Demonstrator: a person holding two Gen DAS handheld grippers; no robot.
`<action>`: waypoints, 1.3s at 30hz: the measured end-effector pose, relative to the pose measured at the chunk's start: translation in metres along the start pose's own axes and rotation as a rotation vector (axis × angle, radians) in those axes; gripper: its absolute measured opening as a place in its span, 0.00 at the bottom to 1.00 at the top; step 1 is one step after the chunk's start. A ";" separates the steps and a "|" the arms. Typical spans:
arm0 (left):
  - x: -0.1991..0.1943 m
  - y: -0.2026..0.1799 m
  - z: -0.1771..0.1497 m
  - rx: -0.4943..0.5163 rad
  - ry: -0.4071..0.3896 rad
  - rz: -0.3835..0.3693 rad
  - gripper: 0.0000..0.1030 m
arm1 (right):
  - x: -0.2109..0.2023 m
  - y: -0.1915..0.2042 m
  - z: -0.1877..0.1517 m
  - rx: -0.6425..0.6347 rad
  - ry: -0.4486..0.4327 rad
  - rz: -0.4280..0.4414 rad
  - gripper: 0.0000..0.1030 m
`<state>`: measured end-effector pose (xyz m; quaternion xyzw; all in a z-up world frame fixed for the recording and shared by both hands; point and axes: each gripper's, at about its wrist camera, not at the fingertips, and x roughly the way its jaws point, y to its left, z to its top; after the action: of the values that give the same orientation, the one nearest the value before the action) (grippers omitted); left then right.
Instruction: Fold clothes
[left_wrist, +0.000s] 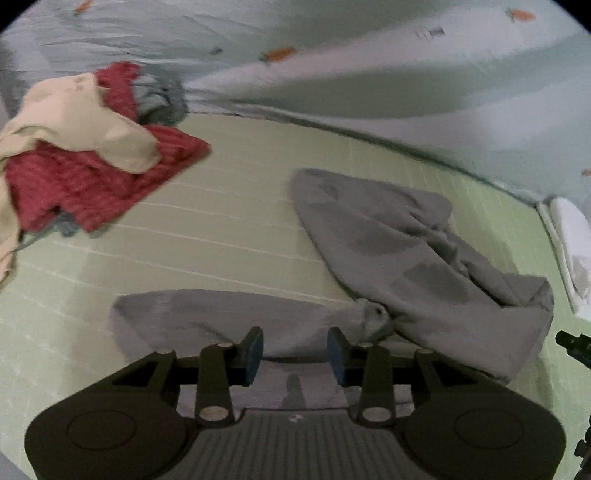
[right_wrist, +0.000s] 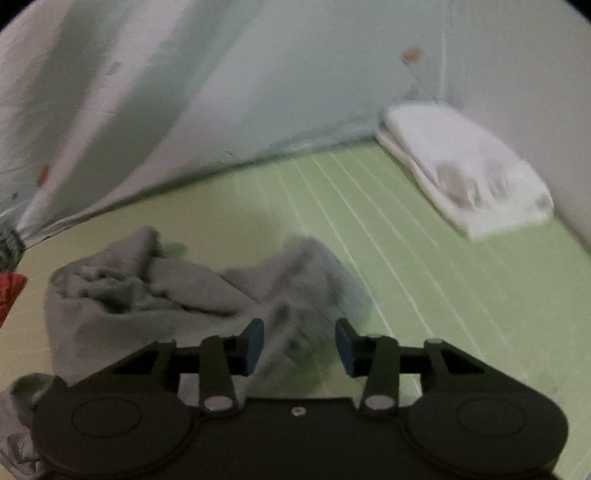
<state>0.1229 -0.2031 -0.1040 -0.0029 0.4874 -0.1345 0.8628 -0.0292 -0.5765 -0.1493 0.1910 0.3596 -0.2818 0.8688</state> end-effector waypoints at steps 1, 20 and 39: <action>0.007 -0.004 0.001 0.003 0.014 -0.001 0.39 | 0.007 -0.007 -0.002 0.027 0.013 0.006 0.35; 0.078 0.000 0.010 -0.084 0.193 0.077 0.40 | 0.137 0.012 0.043 0.201 0.201 0.281 0.48; 0.085 0.030 0.005 -0.213 0.216 0.158 0.40 | 0.024 0.163 0.178 -0.372 -0.436 0.224 0.13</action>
<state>0.1759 -0.1948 -0.1773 -0.0413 0.5876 -0.0135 0.8080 0.1797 -0.5550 -0.0267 0.0024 0.1870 -0.1481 0.9711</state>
